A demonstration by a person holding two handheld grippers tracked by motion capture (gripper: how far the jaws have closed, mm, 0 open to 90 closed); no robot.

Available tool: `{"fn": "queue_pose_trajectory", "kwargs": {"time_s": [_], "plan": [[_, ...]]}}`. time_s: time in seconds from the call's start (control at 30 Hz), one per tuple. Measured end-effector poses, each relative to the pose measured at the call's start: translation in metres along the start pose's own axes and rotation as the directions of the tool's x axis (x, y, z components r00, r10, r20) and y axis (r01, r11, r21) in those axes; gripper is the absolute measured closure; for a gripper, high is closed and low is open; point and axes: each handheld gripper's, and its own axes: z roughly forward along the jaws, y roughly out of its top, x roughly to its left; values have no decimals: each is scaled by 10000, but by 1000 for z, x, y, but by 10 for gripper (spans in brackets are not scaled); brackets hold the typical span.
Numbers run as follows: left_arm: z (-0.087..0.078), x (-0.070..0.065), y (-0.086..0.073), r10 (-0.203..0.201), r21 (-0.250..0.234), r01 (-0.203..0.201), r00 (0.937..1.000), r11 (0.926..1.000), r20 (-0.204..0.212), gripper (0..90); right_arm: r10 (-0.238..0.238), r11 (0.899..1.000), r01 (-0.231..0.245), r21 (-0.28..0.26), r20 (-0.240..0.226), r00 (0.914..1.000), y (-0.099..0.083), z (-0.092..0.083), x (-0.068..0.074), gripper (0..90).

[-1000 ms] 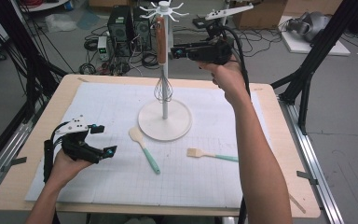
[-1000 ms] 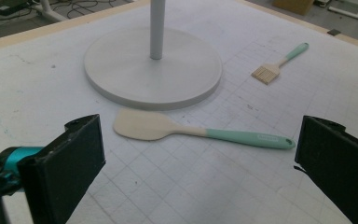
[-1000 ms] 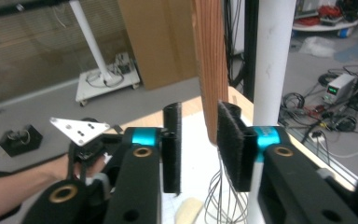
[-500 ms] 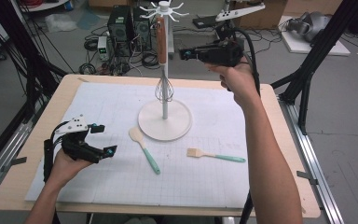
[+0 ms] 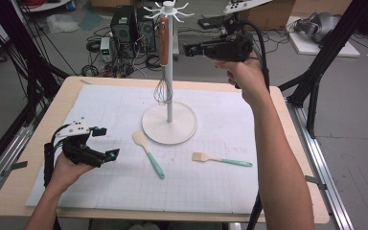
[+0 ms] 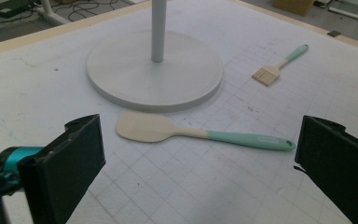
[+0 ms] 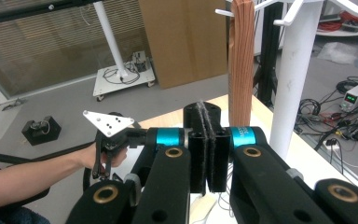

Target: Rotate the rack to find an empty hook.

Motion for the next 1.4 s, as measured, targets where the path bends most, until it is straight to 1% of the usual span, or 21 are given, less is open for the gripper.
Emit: {"fn": "queue_pose_trajectory", "kwargs": {"time_s": [0.13,0.27,0.47,0.7,0.97,1.17,1.4], "plan": [[1,-1,0,-58,3,58,10000,10000,-22,18,-31,10000,31,-46,75,10000,5,-3,-1,892],[0,-1,-1,-80,7,80,9999,10000,-66,18,-146,9997,149,-217,143,9998,17,-8,-2,892],[-1,-1,-1,-57,-11,57,10000,10000,-63,18,-132,9996,142,-264,374,9992,27,-8,-9,892],[0,-1,-1,-64,18,64,10000,10000,-12,18,78,9991,-50,-421,652,9978,27,-9,-23,892],[0,1,-2,-108,22,108,9999,9999,-31,18,287,9978,-238,-623,784,9965,26,-4,-34,892],[-1,1,-3,-105,11,105,9999,9999,-23,18,311,9960,-244,-857,784,9964,27,0,-35,892],[0,0,-2,-87,16,87,10000,10000,-36,18,218,9965,-151,-826,808,9965,30,5,-32,892]]}}
